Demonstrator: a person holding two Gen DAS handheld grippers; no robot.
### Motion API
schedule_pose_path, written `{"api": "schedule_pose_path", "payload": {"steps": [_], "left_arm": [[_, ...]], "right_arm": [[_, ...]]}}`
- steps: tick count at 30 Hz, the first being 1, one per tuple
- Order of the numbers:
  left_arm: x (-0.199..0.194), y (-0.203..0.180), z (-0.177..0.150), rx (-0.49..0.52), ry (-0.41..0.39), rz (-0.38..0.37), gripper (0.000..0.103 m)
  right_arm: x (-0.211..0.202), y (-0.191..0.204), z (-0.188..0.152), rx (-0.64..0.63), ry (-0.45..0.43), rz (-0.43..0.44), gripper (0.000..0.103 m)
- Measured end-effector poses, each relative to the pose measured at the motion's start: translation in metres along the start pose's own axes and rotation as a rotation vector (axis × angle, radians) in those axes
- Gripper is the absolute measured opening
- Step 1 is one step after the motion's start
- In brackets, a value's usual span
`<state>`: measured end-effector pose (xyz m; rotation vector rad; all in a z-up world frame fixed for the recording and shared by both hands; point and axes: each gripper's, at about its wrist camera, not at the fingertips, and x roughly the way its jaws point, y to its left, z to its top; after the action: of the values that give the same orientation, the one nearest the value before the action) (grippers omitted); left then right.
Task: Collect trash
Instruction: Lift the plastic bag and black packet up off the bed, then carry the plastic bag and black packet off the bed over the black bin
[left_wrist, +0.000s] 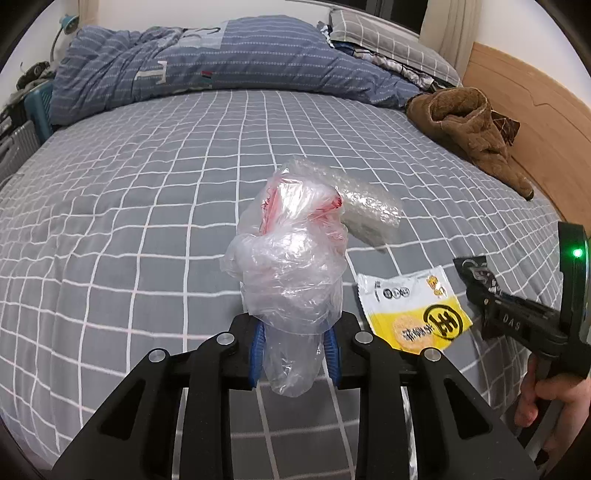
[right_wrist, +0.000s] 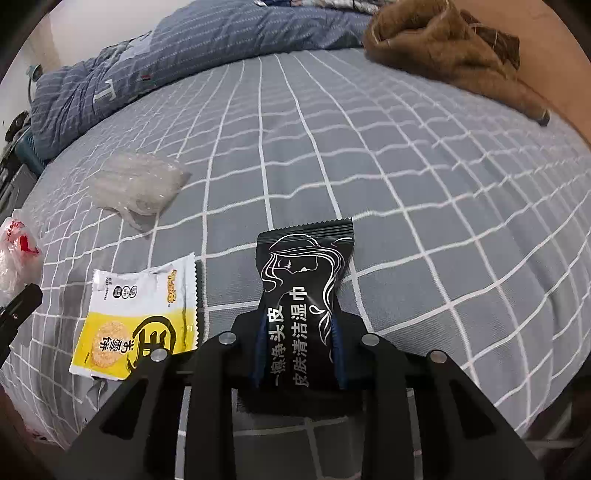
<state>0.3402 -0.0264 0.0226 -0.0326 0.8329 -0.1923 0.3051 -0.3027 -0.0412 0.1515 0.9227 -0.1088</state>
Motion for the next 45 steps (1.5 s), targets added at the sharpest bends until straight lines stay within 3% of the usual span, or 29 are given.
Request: {"api": "schedule_pose_path", "payload": {"steps": [8, 16, 30, 45], "left_arm": [[-0.016, -0.002, -0.013, -0.007, -0.004, -0.014, 0.025], [-0.041, -0.009, -0.024, -0.008, -0.028, -0.016, 0.025], [-0.077, -0.009, -0.052, -0.008, -0.036, 0.017, 0.025], [-0.118, -0.001, -0.095, -0.025, -0.023, 0.023, 0.025]], "right_arm": [[-0.041, 0.016, -0.005, -0.064, -0.123, -0.02, 0.027], [-0.075, 0.022, -0.018, -0.083, -0.174, -0.011, 0.027], [-0.115, 0.058, -0.049, -0.153, -0.212, 0.028, 0.028], [-0.138, 0.077, -0.106, -0.192, -0.17, 0.059, 0.028]]}}
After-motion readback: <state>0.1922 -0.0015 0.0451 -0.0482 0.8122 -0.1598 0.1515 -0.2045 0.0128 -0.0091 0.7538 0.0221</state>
